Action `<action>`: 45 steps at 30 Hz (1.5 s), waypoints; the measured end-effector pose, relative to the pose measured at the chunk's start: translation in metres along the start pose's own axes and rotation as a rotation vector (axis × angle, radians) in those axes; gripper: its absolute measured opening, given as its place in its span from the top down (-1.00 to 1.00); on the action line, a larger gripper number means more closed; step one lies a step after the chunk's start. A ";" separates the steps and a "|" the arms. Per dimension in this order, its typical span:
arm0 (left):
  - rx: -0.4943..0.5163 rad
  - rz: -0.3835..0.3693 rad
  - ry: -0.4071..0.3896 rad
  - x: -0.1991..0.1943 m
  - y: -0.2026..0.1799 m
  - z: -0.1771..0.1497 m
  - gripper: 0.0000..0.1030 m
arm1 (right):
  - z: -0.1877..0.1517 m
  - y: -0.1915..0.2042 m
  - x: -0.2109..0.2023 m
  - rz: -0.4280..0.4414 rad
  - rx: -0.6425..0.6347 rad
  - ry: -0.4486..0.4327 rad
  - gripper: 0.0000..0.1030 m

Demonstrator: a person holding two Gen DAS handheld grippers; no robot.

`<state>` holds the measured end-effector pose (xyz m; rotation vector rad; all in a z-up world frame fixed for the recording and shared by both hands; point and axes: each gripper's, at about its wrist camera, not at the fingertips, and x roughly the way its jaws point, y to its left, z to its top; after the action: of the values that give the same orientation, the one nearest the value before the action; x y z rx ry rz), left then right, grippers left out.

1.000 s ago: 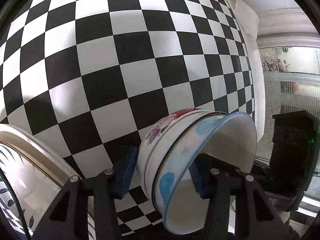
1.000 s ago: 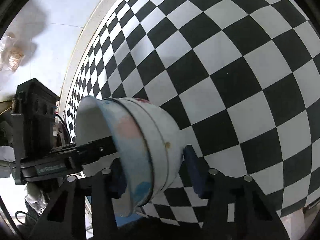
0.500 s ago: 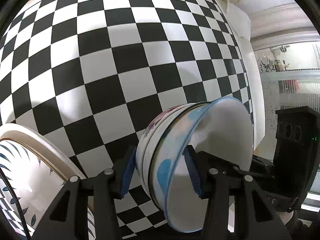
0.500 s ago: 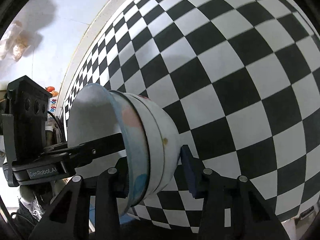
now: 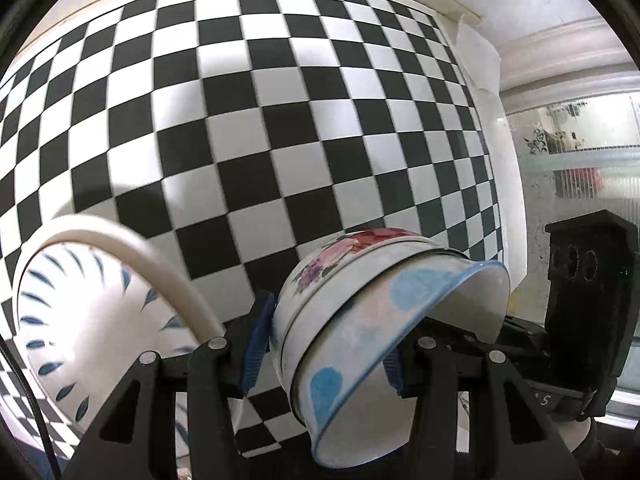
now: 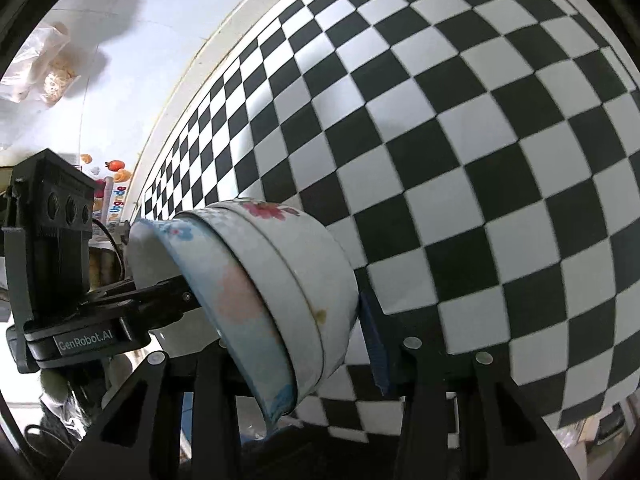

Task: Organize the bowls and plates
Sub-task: 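Lift the bowl stack with both tools and carry it over the plate stack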

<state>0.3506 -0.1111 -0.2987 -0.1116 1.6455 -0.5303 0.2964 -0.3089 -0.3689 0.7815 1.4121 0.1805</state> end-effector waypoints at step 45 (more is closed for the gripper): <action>-0.353 0.002 -0.131 -0.085 0.169 -0.068 0.13 | -0.009 0.184 0.124 -0.052 -0.271 0.271 0.19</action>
<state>0.3378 0.0890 -0.2851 -0.3968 1.5959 -0.2214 0.3728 -0.1007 -0.3617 0.5085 1.6200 0.4416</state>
